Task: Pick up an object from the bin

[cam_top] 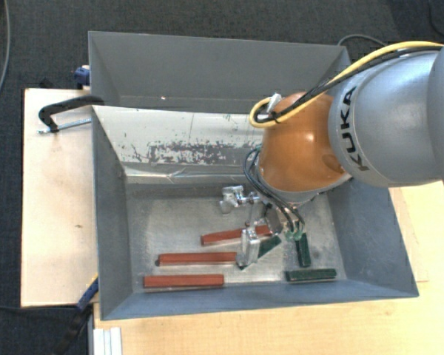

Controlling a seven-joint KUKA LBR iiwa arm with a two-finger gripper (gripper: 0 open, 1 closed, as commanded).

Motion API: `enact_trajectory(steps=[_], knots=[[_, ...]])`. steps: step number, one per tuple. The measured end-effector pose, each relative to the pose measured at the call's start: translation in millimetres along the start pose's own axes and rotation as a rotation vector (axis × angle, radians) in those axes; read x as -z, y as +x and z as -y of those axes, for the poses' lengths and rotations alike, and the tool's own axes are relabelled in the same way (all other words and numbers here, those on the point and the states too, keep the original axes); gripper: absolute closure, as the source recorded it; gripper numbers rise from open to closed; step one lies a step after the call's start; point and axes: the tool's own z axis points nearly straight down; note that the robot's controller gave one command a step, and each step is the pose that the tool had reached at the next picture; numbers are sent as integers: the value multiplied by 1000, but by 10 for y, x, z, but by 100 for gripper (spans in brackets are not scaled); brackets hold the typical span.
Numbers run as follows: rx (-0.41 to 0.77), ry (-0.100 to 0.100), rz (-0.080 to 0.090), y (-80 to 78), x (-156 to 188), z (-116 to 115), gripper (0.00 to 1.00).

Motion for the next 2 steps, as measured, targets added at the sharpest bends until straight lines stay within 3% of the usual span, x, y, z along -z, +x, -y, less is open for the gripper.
enact_trajectory(steps=[1,2], knots=[[-216,3,7,-109,67,34,0],[-101,4,3,-29,-351,11,0]])
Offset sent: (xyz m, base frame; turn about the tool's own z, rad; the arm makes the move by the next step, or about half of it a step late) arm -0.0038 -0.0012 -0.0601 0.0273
